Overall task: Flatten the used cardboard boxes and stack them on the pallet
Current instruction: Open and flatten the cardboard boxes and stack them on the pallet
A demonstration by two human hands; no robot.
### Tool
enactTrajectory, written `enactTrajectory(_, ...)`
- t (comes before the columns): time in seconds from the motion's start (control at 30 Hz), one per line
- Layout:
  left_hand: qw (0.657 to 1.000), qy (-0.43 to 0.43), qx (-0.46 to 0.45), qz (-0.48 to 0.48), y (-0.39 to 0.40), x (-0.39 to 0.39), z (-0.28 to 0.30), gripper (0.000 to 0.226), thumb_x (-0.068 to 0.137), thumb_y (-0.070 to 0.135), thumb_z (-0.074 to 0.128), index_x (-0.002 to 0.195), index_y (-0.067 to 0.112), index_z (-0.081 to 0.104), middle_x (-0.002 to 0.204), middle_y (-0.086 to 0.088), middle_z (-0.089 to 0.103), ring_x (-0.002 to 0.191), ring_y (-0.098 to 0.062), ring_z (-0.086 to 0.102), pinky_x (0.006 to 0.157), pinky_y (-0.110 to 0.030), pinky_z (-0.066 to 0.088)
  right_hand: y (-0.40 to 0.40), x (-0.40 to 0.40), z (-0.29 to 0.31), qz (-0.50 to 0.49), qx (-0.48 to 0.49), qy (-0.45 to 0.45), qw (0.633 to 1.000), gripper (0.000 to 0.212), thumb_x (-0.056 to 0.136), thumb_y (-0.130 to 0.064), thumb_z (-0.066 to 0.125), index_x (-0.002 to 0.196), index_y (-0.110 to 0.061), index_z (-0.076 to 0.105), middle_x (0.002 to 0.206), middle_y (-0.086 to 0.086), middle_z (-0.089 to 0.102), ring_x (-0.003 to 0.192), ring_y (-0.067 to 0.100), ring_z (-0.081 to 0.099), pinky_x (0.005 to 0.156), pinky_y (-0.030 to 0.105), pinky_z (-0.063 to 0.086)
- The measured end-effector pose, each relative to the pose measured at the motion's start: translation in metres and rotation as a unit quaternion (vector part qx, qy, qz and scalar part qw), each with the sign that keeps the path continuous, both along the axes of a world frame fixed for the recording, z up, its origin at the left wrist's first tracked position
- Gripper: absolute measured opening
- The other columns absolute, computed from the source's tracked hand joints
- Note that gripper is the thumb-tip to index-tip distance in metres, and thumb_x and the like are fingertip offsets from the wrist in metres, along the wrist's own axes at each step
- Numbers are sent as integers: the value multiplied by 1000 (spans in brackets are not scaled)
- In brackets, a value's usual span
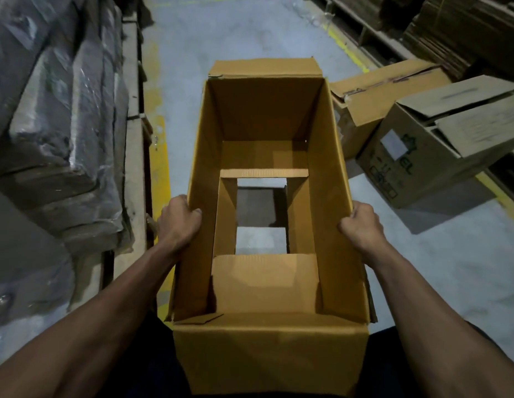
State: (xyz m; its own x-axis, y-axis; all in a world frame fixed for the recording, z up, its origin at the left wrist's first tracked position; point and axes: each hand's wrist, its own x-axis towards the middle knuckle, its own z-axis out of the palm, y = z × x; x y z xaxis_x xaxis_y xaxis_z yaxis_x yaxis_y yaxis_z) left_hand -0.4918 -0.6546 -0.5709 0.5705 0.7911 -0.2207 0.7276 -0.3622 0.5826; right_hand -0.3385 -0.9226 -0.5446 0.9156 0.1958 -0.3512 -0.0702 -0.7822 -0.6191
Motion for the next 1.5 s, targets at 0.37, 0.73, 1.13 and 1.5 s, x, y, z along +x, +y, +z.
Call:
enactTrajectory(0.37, 869, 223, -165, -409, -106, 47, -34, 54, 105, 34, 44, 154, 19, 30, 150, -8, 45, 128, -23, 50, 105, -37, 43, -5, 17, 13, 5, 12, -27, 1000, 9, 101, -14, 51, 103, -18, 59, 87, 4, 61, 72, 20, 58, 60, 30, 43)
enactTrajectory(0.73, 814, 350, -141, -442, -138, 57, -133, 83, 101, 57, 39, 158, 22, -10, 162, -8, -27, 150, -34, -20, 121, -55, 0, 0, 23, 14, 9, 28, -41, 999, 15, 101, -13, 53, 104, -27, 56, 93, 0, 62, 73, 14, 55, 58, 26, 40)
enactTrajectory(1.13, 700, 482, -418, -321, -145, 48, -155, 75, 95, 72, 28, 145, 21, 50, 147, -6, 51, 137, -29, 45, 112, -46, 31, 5, 20, 15, 16, 48, -13, 999, 18, 100, -15, 53, 111, -29, 57, 100, 0, 65, 90, 24, 64, 75, 38, 53)
enactTrajectory(1.5, 839, 323, -201, -389, -140, 44, -112, 60, 106, 49, 33, 154, 15, 32, 160, -10, 34, 145, -29, 34, 118, -45, 28, 6, 23, 8, 10, 40, -26, 999, 18, 101, -16, 54, 114, -28, 58, 100, 2, 65, 81, 21, 62, 71, 33, 48)
